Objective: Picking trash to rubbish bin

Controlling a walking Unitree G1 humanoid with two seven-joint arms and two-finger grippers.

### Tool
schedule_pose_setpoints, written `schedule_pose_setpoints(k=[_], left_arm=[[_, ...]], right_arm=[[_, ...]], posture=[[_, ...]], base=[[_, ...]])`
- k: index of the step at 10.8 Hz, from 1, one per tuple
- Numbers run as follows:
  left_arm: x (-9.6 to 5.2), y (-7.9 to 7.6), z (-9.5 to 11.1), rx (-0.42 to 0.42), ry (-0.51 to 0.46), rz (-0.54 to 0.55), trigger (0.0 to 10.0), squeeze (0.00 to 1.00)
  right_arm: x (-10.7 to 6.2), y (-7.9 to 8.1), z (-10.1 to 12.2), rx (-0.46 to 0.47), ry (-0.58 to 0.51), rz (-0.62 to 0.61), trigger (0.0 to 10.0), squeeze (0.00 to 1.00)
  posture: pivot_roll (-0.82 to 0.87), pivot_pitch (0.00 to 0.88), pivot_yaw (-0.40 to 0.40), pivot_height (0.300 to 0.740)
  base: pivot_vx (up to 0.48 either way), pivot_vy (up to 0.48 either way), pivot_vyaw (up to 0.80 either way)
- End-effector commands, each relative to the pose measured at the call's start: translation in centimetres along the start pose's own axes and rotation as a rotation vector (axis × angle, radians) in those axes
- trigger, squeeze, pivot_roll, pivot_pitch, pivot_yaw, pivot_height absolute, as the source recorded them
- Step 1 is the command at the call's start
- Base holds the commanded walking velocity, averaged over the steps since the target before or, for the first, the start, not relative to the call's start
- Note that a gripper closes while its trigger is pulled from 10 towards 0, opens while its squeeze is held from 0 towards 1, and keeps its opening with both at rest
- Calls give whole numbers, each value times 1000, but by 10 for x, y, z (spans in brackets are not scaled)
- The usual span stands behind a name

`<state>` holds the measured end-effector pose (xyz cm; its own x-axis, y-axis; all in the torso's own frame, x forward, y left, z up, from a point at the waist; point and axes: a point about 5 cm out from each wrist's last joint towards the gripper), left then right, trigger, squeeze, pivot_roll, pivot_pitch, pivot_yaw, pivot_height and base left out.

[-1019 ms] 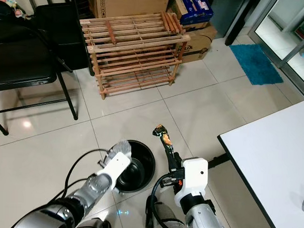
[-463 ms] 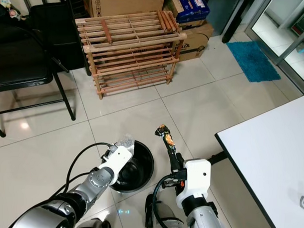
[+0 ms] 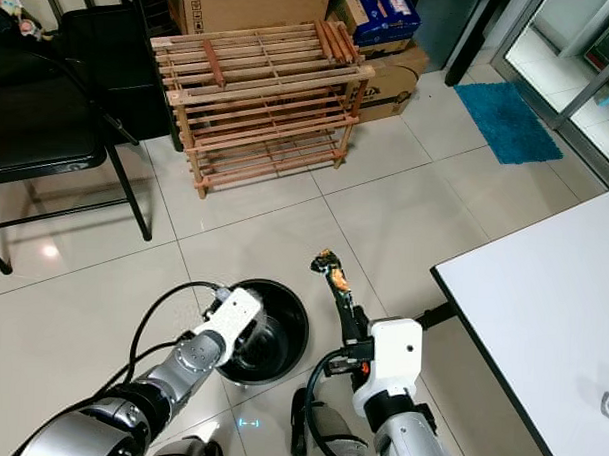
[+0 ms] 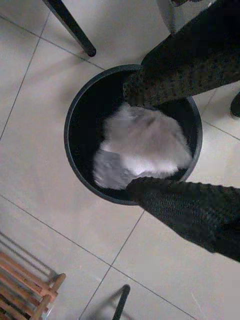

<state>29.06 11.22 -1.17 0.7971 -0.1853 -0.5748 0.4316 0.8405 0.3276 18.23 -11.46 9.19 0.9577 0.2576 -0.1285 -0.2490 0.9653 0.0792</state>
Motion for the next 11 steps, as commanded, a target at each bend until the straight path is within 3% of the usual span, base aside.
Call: schedule_pose_setpoints(k=[1,5,8,11], left_arm=[[0,-6,-2,9,8,-11,10000,1000],[0,-3,-1,1,0,7,10000,1000],[0,19,6,-82,-44,98,10000,1000],[-6,44,10,-169,-150,189,10000,1000]], right_arm=[[-3,-3,0,-15,9,-13,10000,0],[0,-4,0,-21,7,-5,10000,0],[10,-4,2,-31,-10,28,10000,0],[32,-5,5,-36,-38,73,10000,0]], posture=[[-127,266,-103,740],[-103,253,-105,740],[-38,245,-110,740],[63,248,-117,740]], base=[[0,0,0],[0,0,0],[0,0,0],[0,0,0]])
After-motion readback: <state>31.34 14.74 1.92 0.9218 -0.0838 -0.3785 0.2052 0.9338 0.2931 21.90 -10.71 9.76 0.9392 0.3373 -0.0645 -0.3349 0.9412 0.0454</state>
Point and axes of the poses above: a point about 5 cm out from each wrist's last joint towards the gripper, its own x axis pointing out of the wrist towards the gripper, its own z axis along the axis of the wrist's last joint, y = z × x, and after that the axes turned 3 degrees about -x, right-handed
